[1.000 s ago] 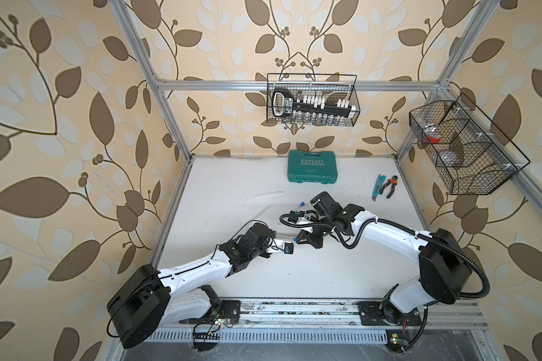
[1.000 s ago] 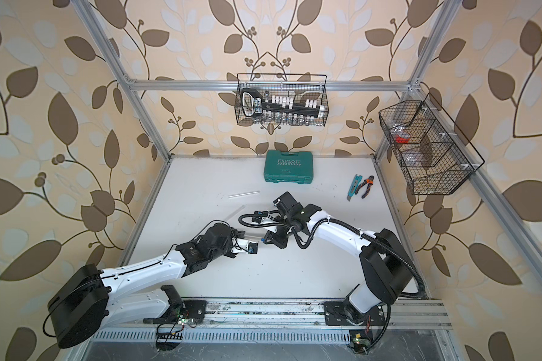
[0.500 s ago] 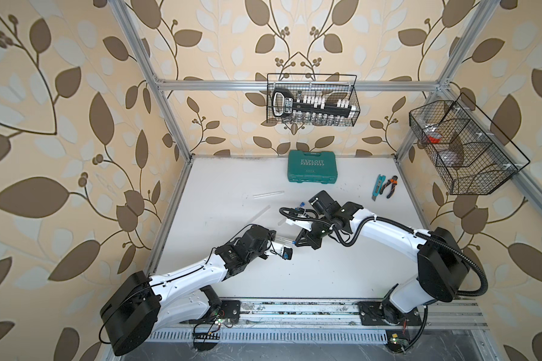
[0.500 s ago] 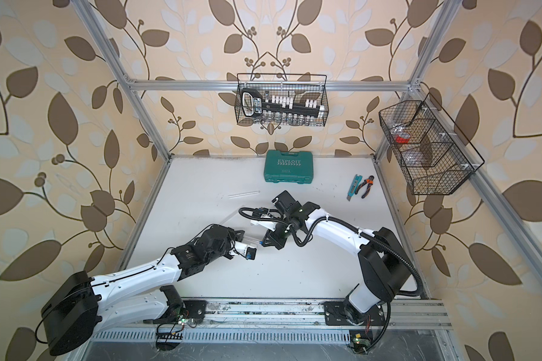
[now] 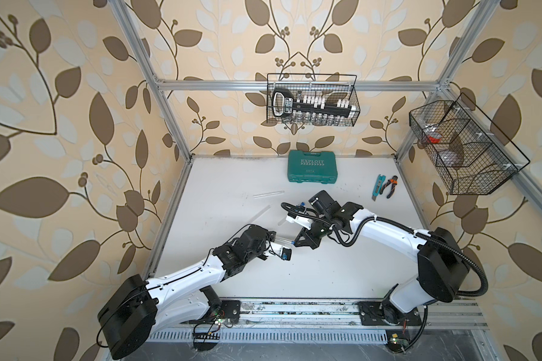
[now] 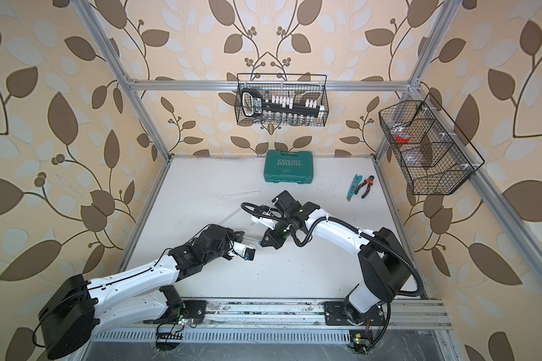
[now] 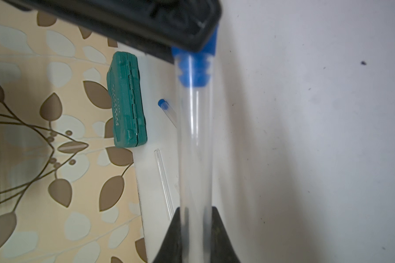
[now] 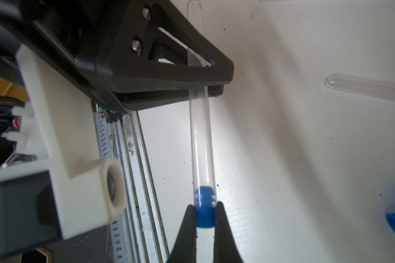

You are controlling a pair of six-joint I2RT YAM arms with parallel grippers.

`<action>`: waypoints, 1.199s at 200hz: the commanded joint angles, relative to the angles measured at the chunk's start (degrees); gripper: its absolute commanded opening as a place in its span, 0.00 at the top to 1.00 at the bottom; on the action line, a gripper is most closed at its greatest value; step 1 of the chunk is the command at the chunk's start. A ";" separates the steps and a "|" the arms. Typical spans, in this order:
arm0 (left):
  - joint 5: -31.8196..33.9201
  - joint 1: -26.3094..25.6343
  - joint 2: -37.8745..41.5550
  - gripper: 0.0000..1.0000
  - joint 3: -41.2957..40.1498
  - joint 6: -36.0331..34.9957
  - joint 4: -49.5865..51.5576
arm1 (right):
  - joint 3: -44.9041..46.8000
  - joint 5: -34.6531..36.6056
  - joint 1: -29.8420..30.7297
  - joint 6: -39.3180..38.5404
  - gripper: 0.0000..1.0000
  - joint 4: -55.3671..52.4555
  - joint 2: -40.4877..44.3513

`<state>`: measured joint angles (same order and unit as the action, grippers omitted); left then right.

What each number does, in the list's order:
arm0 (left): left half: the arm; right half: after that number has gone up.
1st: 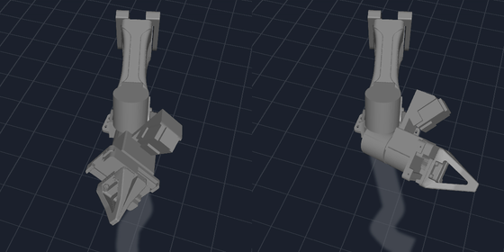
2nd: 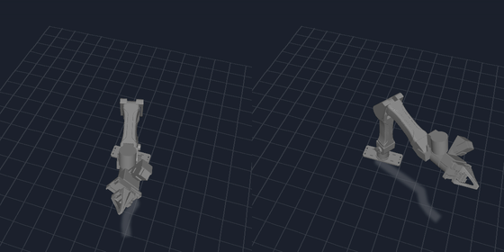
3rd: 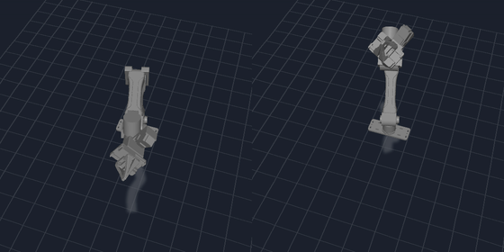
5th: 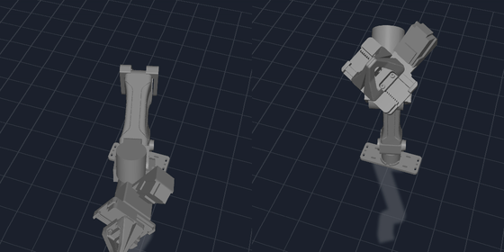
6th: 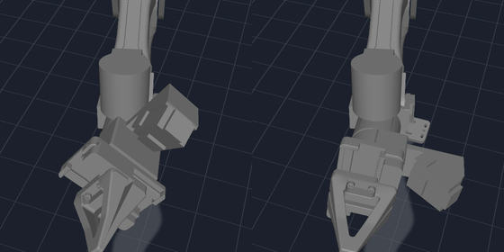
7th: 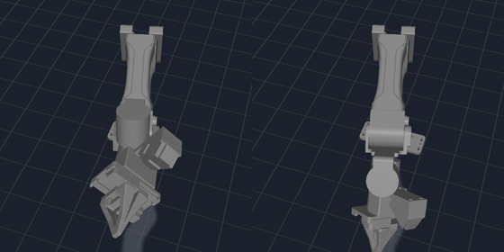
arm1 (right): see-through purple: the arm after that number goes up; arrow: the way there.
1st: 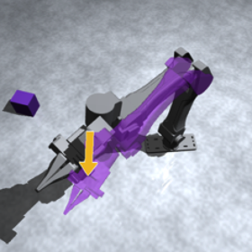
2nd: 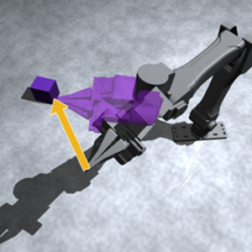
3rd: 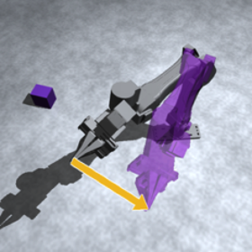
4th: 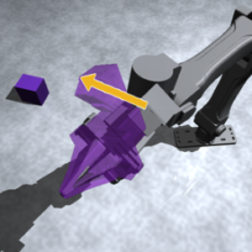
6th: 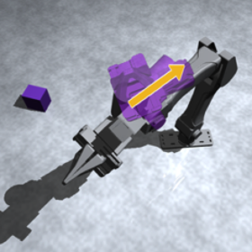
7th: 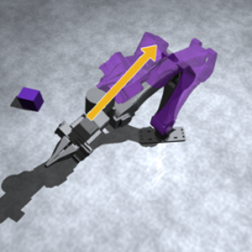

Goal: Insert stoppers into test tubes
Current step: Insert the stopper into the test tube.

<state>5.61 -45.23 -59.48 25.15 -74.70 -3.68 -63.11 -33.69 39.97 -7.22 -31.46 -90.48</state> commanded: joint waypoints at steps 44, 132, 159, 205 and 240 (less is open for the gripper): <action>-32.45 -4.44 1.74 1.00 1.13 1.76 -5.44 | -2.86 -0.87 1.08 2.44 0.89 30.67 1.86; -26.02 -0.30 7.37 1.00 -3.36 33.75 -14.88 | 1.23 1.86 -11.34 18.43 0.46 20.31 21.94; -26.49 0.67 6.07 1.00 -5.26 59.94 -29.51 | 0.02 -0.07 -14.87 36.06 0.48 11.93 25.70; -28.45 0.67 -0.28 1.00 -7.40 79.71 -48.15 | 5.69 -16.12 -14.22 64.28 0.35 17.25 26.58; -29.88 0.67 -2.37 1.00 -5.76 78.35 -50.44 | 7.07 -20.46 -13.05 71.23 0.31 24.68 26.20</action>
<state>-21.63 -44.91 -61.36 17.89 -0.99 -45.82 -56.10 -47.29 26.33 53.47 -12.95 -63.81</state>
